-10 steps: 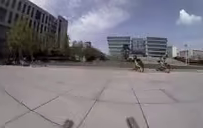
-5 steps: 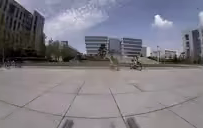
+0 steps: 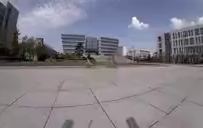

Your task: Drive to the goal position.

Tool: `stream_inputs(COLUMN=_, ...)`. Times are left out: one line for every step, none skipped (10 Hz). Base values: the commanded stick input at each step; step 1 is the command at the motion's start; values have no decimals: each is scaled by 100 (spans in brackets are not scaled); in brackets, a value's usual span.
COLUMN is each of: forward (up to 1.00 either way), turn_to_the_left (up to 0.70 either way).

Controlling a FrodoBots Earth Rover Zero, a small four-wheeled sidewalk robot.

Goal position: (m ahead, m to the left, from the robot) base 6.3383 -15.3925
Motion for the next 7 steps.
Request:
stream_inputs(forward=-70, turn_to_the_left=24)
stream_inputs(forward=-6, turn_to_the_left=2)
stream_inputs(forward=0, turn_to_the_left=0)
stream_inputs(forward=0, turn_to_the_left=0)
stream_inputs(forward=0, turn_to_the_left=0)
stream_inputs(forward=20, turn_to_the_left=0)
stream_inputs(forward=48, turn_to_the_left=0)
